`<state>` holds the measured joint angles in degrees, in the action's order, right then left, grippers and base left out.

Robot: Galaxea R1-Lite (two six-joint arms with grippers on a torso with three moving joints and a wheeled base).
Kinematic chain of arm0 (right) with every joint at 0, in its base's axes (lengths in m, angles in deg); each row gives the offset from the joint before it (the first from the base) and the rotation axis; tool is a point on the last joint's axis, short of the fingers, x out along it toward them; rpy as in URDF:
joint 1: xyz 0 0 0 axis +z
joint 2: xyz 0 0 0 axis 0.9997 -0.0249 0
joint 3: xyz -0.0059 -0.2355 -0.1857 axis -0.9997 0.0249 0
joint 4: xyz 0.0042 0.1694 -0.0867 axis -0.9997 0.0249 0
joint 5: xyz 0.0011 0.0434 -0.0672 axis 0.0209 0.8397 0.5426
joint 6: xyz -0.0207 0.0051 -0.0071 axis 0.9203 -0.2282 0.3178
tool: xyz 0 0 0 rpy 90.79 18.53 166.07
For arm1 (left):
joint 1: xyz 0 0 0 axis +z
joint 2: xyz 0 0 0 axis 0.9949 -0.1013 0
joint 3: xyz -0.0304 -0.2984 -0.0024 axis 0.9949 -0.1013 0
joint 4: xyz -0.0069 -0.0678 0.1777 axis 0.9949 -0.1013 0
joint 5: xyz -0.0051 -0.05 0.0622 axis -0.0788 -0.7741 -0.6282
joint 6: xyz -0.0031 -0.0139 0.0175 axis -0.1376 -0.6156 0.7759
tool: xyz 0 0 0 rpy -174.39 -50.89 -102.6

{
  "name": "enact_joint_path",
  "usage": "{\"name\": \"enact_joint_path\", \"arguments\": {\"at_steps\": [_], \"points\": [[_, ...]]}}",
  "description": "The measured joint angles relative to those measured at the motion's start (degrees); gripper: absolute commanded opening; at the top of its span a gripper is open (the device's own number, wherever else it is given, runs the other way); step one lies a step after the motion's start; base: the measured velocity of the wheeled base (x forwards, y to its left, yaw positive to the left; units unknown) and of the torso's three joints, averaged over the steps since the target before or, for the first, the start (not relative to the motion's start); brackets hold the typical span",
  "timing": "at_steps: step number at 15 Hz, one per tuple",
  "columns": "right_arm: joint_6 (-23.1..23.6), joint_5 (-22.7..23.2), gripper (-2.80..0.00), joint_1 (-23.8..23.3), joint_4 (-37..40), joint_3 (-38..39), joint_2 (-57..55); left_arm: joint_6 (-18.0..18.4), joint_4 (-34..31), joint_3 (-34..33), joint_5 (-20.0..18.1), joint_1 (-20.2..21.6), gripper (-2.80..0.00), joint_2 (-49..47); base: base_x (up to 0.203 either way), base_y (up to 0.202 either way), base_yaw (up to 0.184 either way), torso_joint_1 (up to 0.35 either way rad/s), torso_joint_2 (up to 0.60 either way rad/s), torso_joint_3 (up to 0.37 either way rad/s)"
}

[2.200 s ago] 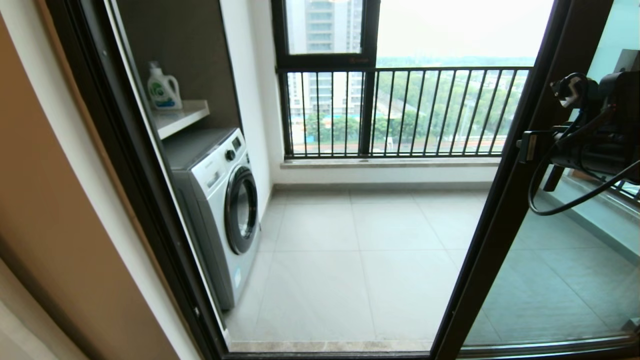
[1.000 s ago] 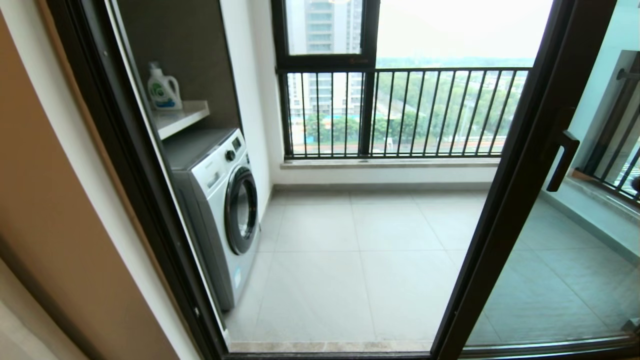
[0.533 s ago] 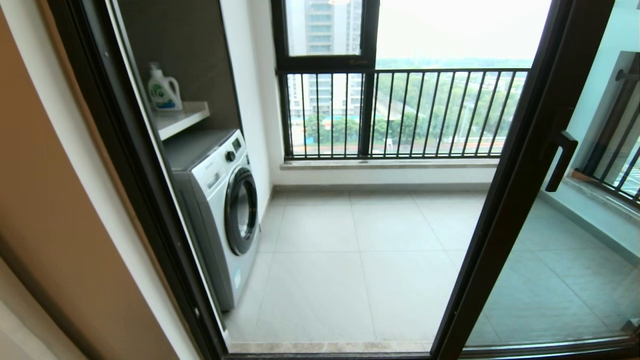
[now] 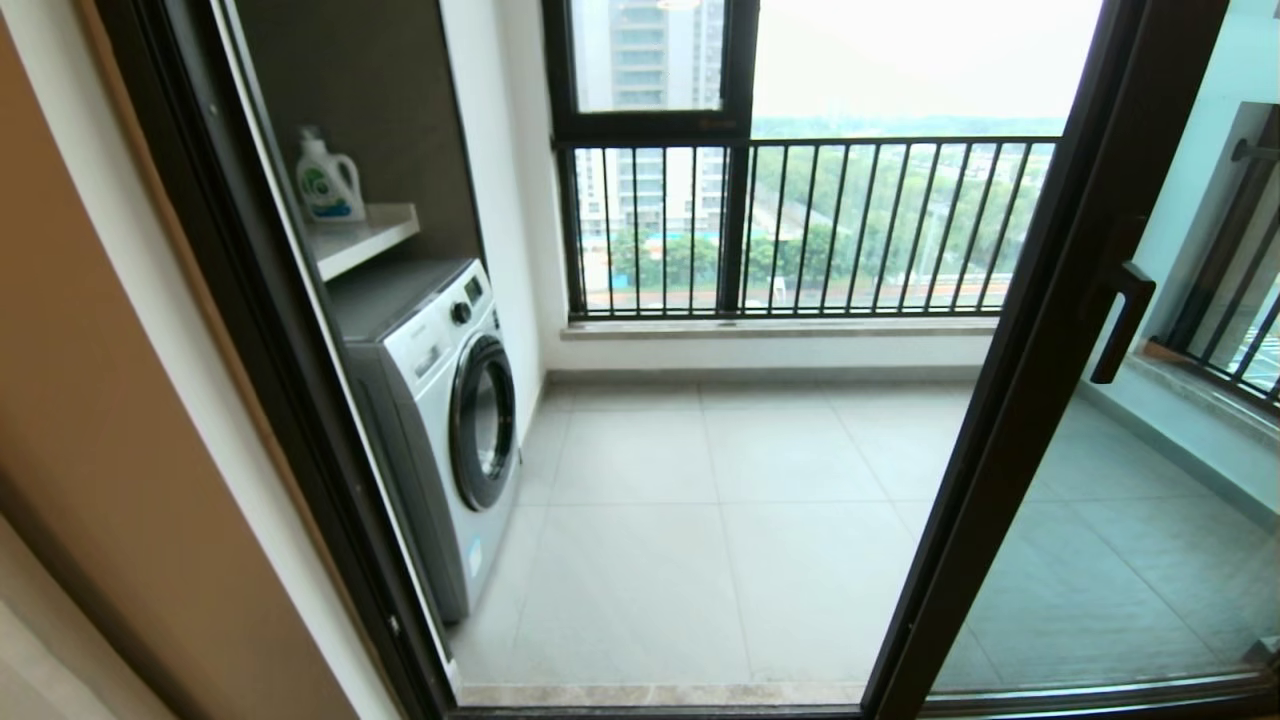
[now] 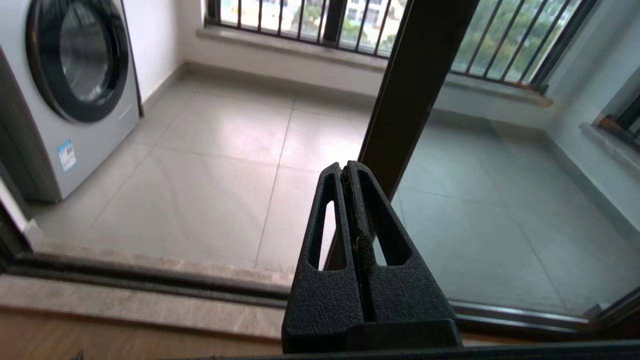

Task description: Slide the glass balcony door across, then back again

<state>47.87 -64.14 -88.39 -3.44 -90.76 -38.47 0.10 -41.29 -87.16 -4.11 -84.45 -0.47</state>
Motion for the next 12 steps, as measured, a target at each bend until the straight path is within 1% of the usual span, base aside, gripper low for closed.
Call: {"name": "enact_joint_path", "arguments": {"at_steps": [1,2,4,9,12], "points": [[-0.9,-0.2,-2.8,-0.1,-3.9,1.0,0.2,0.0,0.0,0.0,0.0,0.0,-2.8,0.0,0.0,0.0,0.0,0.0,0.0,0.0],[-2.5,-0.4,-2.8,-0.1,-5.2,1.5,0.2,0.0,0.0,0.0,0.0,0.0,-2.8,0.0,0.0,0.0,0.0,0.0,0.0,0.0],[-4.5,-0.7,-2.8,-0.1,-5.0,1.9,0.4,0.0,0.0,0.0,0.0,0.0,-2.8,0.0,0.0,0.0,0.0,0.0,0.0,0.0],[-5.1,-0.6,-2.8,-0.1,-4.8,2.0,0.4,0.0,0.0,0.0,0.0,0.0,-2.8,0.0,0.0,0.0,0.0,0.0,0.0,0.0],[-7.8,-1.2,-2.8,-0.1,-4.9,2.1,0.4,0.0,0.0,0.0,0.0,0.0,-2.8,0.0,0.0,0.0,0.0,0.0,0.0,0.0]]}}
